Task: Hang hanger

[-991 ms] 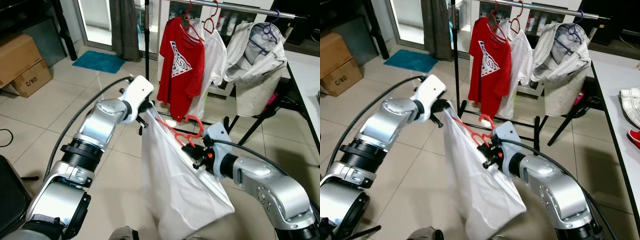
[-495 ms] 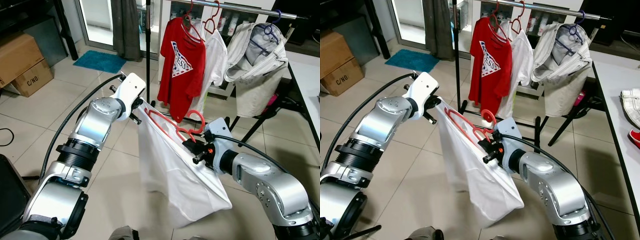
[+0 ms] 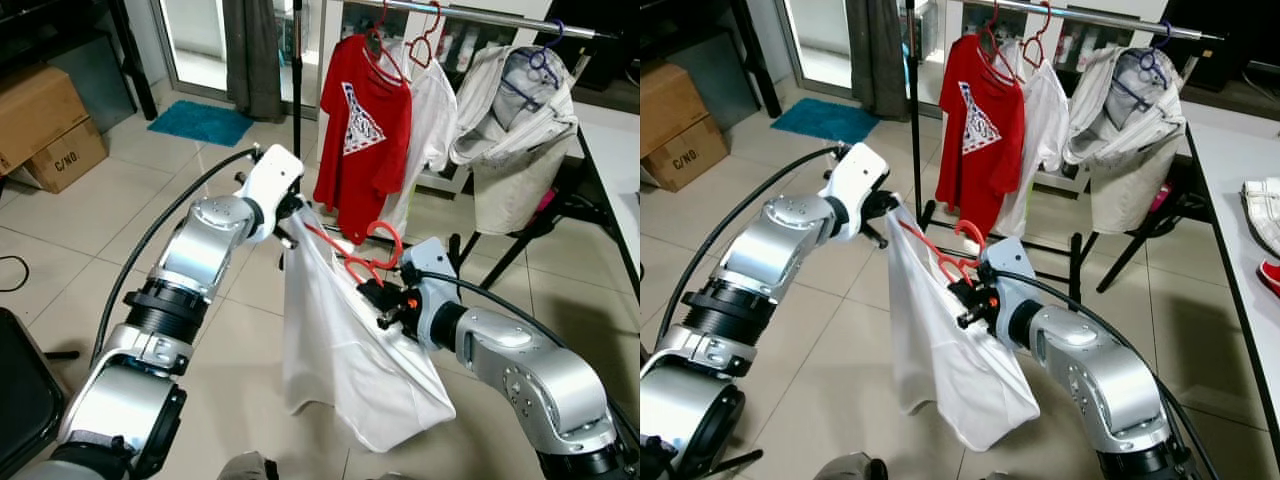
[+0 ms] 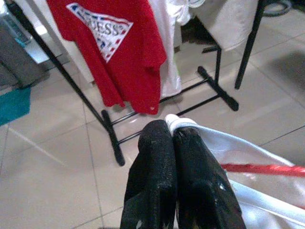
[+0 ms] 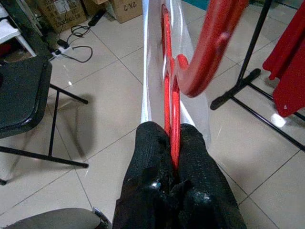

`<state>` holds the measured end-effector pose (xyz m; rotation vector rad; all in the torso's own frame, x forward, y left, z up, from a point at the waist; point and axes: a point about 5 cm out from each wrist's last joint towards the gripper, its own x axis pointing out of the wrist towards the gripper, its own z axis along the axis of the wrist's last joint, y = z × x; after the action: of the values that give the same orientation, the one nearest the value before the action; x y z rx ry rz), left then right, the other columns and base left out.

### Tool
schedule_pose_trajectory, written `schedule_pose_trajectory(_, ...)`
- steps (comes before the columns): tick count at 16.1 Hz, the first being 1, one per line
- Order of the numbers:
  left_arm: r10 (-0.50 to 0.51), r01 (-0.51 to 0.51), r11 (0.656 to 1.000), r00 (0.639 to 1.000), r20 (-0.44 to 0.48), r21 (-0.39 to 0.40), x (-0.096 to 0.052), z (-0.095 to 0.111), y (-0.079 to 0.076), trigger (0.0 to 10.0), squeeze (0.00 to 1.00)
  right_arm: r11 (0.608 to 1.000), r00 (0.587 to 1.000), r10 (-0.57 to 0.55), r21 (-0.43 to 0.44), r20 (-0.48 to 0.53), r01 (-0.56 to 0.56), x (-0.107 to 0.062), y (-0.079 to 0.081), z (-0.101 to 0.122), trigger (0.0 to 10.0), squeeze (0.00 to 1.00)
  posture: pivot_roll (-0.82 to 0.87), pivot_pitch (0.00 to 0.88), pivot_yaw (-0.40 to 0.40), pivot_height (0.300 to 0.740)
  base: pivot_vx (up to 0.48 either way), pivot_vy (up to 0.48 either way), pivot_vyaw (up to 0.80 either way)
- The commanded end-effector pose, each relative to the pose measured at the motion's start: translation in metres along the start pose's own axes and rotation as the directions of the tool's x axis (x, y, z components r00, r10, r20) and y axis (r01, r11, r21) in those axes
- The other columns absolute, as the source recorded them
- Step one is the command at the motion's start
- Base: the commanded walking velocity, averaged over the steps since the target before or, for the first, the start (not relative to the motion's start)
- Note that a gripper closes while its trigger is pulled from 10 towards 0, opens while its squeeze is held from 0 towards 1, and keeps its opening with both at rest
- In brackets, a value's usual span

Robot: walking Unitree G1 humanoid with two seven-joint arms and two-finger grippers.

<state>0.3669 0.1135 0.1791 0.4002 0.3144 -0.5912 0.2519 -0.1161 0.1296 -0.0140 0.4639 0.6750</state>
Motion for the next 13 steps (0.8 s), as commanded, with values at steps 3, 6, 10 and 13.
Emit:
schedule_pose_trajectory(3,0.037,-0.037,0.998,0.999,-0.005,0.057,-0.003,0.009,0.004,10.0,0.00,1.000,1.000,-0.014,-0.001,0.006,0.014,0.000,-0.002,0.002,10.0,0.00,-0.07,0.002,-0.026,0.740,0.000,0.000,0.00)
schedule_pose_trajectory(6,0.029,-0.029,0.999,1.000,-0.005,0.039,-0.006,0.009,0.007,10.0,1.00,1.000,1.000,-0.020,0.002,0.007,0.020,0.000,-0.002,0.002,10.0,0.00,-0.07,0.002,-0.024,0.740,0.000,0.000,0.00)
schedule_pose_trajectory(10,0.042,-0.042,0.998,0.999,0.002,0.036,-0.012,0.012,0.011,10.0,1.00,0.999,0.999,-0.046,0.012,0.007,0.046,0.001,-0.006,0.001,10.0,0.00,-0.06,0.002,-0.026,0.740,0.000,0.000,0.00)
schedule_pose_trajectory(13,0.024,-0.024,1.000,0.999,0.023,0.017,-0.015,0.016,0.010,10.0,1.00,0.998,0.998,-0.059,0.015,0.012,0.059,0.002,-0.008,0.002,10.0,0.00,-0.06,0.003,-0.027,0.740,0.000,0.000,0.00)
